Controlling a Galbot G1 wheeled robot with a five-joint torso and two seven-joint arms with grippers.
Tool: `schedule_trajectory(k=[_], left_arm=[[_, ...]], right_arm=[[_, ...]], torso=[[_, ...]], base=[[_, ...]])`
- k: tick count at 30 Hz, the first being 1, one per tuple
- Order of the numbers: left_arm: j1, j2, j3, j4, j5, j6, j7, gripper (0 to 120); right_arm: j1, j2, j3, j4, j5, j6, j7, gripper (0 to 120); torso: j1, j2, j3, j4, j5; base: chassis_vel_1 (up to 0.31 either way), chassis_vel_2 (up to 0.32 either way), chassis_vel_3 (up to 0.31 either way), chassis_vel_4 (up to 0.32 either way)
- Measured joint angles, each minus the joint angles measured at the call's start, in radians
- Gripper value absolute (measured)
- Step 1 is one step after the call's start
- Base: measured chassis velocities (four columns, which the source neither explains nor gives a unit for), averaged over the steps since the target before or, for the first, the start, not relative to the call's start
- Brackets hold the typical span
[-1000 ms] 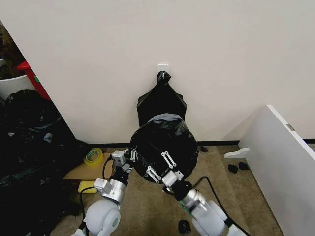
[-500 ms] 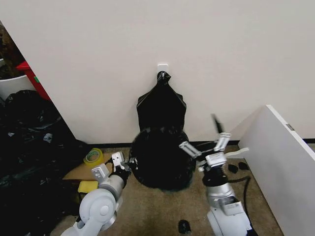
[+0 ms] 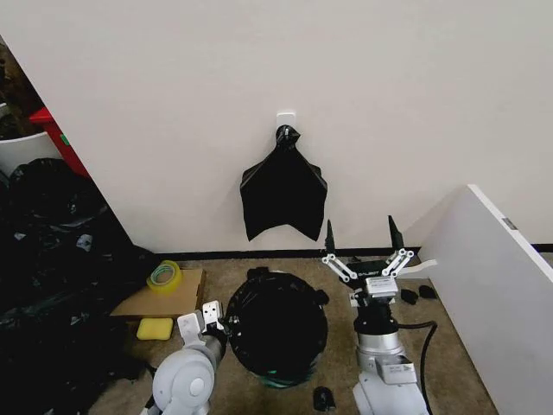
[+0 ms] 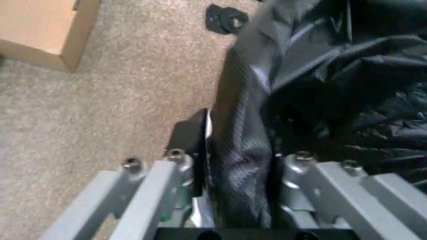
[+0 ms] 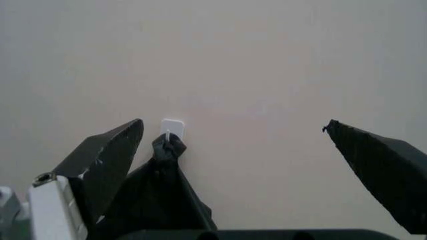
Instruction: Place the garbage bag over the trash bin.
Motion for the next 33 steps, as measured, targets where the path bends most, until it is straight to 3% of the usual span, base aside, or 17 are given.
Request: schedule_trajectory(k=[8, 10, 12, 13, 14, 15, 16, 17, 18, 19, 21, 22, 25, 33], left_arm=[[0.111, 0.029, -0.009, -0.166, 0.11, -0.032, -0.066, 62], [0.137, 0.036, -0.009, -0.194, 0.16, -0.062, -0.087, 69], [0.185, 0.046, -0.014, -0.217, 0.298, -0.187, -0.084, 79], [0.185, 0.046, -0.014, -0.217, 0.298, -0.187, -0.084, 79], [0.202, 0.049, -0.018, -0.22, 0.358, -0.267, -0.058, 82], [0.224, 0.049, -0.021, -0.214, 0.477, -0.428, 0.015, 89], [0.228, 0.049, -0.023, -0.197, 0.551, -0.523, 0.066, 92], [0.228, 0.049, -0.023, -0.197, 0.551, -0.523, 0.066, 92], [0.226, 0.048, -0.028, -0.161, 0.642, -0.665, 0.151, 97], [0.222, 0.048, -0.033, -0.141, 0.678, -0.756, 0.21, 98], [0.218, 0.045, -0.046, -0.13, 0.673, -0.962, 0.368, 100], [0.218, 0.045, -0.046, -0.13, 0.673, -0.962, 0.368, 100], [0.232, 0.014, -0.077, -0.174, 0.607, -1.054, 0.539, 100], [0.252, -0.026, -0.084, -0.174, 0.667, -1.024, 0.584, 100]], right_arm=[[-0.039, 0.013, 0.029, 0.011, -0.036, 0.024, 0.0, 100], [-0.048, 0.019, 0.037, 0.013, -0.037, 0.029, -0.001, 100], [-0.067, 0.042, 0.07, 0.018, -0.032, 0.028, -0.01, 100], [-0.067, 0.042, 0.07, 0.018, -0.032, 0.028, -0.01, 100], [-0.07, 0.052, 0.089, 0.018, -0.03, 0.023, -0.011, 100], [-0.073, 0.07, 0.117, 0.016, -0.025, 0.004, -0.005, 100], [-0.076, 0.08, 0.127, 0.018, -0.018, -0.022, 0.007, 100], [-0.076, 0.08, 0.127, 0.018, -0.018, -0.022, 0.007, 100], [-0.083, 0.089, 0.132, 0.026, 0.006, -0.065, 0.028, 100], [-0.09, 0.094, 0.131, 0.038, 0.031, -0.101, 0.043, 100], [-0.123, 0.099, 0.119, 0.085, 0.113, -0.203, 0.061, 100], [-0.123, 0.099, 0.119, 0.085, 0.113, -0.203, 0.061, 100], [-0.168, 0.096, 0.132, 0.114, 0.16, -0.217, -0.017, 100], [-0.171, 0.088, 0.139, 0.123, 0.136, -0.2, -0.07, 100]], torso=[[0.0, 0.0, 0.0, -0.0001, 0.0001], [0.0, 0.0, 0.0, 0.0001, 0.0005], [0.0, 0.0, 0.0, -0.0001, -0.0001], [0.0, 0.0, 0.0, -0.0001, -0.0001], [0.0, 0.0, 0.0, 0.0001, 0.0003], [0.0, 0.0, 0.0, 0.0002, 0.0003], [0.0, 0.0, 0.0, 0.0002, 0.0005], [0.0, 0.0, 0.0, 0.0002, 0.0005], [0.0, 0.0, 0.0, 0.0, 0.0004], [0.0, 0.0, 0.0, -0.0001, -0.0001], [0.0, 0.0, 0.0, -0.0003, 0.0003], [0.0, 0.0, 0.0, -0.0003, 0.0003], [0.0, 0.0, 0.0, -0.0002, 0.0003], [0.0, 0.0, 0.0, 0.0, 0.0001]], base=[[0.0, 0.0, 0.0, 0.0], [0.0, 0.0, 0.0, 0.0], [0.0, 0.0, 0.0, 0.0], [0.0, 0.0, 0.0, 0.0], [0.0, 0.0, 0.0, 0.0], [0.0, 0.0, 0.0, 0.0], [0.0, 0.0, 0.0, 0.0], [0.0, 0.0, 0.0, 0.0], [0.0, 0.0, 0.0, 0.0], [0.0, 0.0, 0.0, 0.0], [0.0, 0.0, 0.0, 0.0], [0.0, 0.0, 0.0, 0.0], [0.0, 0.0, 0.0, 0.0], [0.0, 0.0, 0.0, 0.0]])
